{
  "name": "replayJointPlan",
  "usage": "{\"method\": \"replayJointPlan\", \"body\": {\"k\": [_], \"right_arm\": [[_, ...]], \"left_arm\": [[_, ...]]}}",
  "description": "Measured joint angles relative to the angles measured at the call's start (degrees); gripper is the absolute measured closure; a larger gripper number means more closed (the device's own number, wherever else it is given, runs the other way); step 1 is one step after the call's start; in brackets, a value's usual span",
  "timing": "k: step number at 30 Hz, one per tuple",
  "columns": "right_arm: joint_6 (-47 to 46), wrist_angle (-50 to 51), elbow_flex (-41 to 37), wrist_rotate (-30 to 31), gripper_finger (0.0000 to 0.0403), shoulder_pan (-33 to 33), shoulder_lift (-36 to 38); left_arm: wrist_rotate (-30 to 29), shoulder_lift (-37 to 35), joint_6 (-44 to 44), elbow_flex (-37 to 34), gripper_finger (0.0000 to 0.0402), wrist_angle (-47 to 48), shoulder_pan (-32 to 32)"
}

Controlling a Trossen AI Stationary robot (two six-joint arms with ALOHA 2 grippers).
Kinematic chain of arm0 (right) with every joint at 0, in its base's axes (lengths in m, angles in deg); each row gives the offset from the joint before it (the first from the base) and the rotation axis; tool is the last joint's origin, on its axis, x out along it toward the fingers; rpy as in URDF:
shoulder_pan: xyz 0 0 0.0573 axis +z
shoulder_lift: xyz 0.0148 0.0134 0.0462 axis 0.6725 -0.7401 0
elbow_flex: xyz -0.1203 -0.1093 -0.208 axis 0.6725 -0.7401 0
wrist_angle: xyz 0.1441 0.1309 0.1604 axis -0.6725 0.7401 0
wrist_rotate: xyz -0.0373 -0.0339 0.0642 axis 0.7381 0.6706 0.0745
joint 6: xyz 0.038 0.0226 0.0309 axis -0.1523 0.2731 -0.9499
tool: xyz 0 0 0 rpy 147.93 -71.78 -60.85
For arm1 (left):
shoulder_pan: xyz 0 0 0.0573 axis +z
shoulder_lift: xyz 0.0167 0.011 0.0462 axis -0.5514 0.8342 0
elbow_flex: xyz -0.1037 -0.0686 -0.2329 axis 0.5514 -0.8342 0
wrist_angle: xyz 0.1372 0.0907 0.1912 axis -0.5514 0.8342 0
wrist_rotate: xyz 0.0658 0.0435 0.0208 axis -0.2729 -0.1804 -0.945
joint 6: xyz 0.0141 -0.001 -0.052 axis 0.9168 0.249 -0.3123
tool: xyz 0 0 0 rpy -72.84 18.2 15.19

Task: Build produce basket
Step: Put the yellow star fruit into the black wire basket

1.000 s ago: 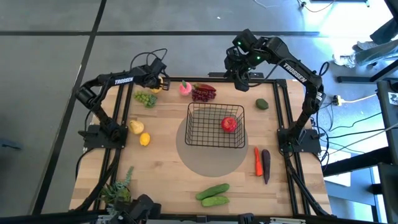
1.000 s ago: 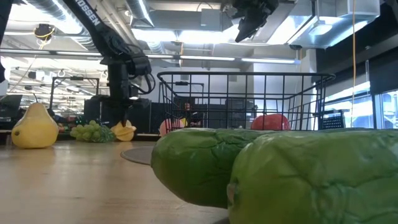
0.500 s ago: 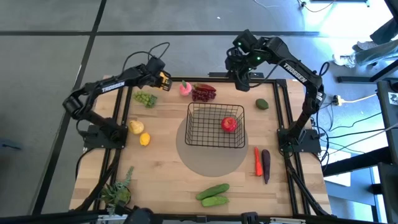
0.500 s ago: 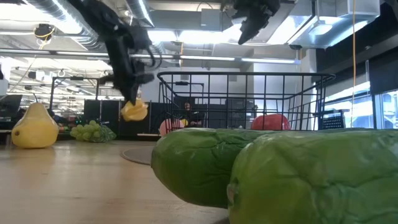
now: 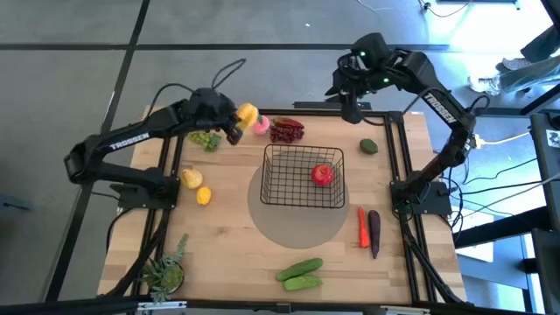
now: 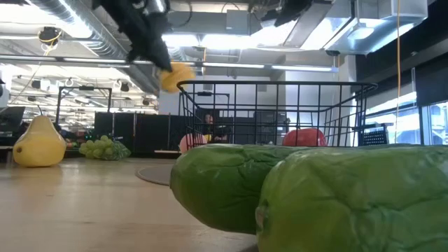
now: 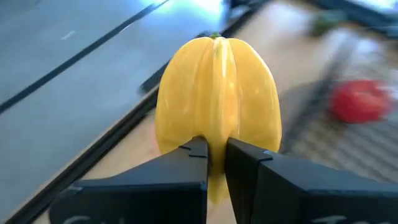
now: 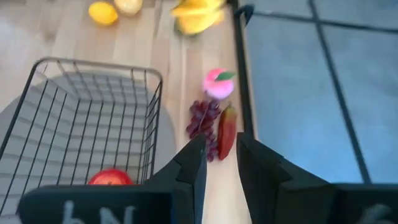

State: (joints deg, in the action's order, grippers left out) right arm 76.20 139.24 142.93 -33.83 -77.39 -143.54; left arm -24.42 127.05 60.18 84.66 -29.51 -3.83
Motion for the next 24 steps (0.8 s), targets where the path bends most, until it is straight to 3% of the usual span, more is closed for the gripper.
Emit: {"method": "replayJointPlan", "body": {"k": [11, 24], "right_arm": [[-0.39, -0.61, 0.0, 0.07, 0.032, 0.0, 1.4], [-0.37, 0.06, 0.0, 0.07, 0.032, 0.0, 1.38]], "left_arm": [[10.51, 4.27, 5.59, 0.02, 0.0392, -17.45, -10.8], [20.87, 22.57, 7.05, 0.0, 0.0392, -32.27, -14.06]]}}
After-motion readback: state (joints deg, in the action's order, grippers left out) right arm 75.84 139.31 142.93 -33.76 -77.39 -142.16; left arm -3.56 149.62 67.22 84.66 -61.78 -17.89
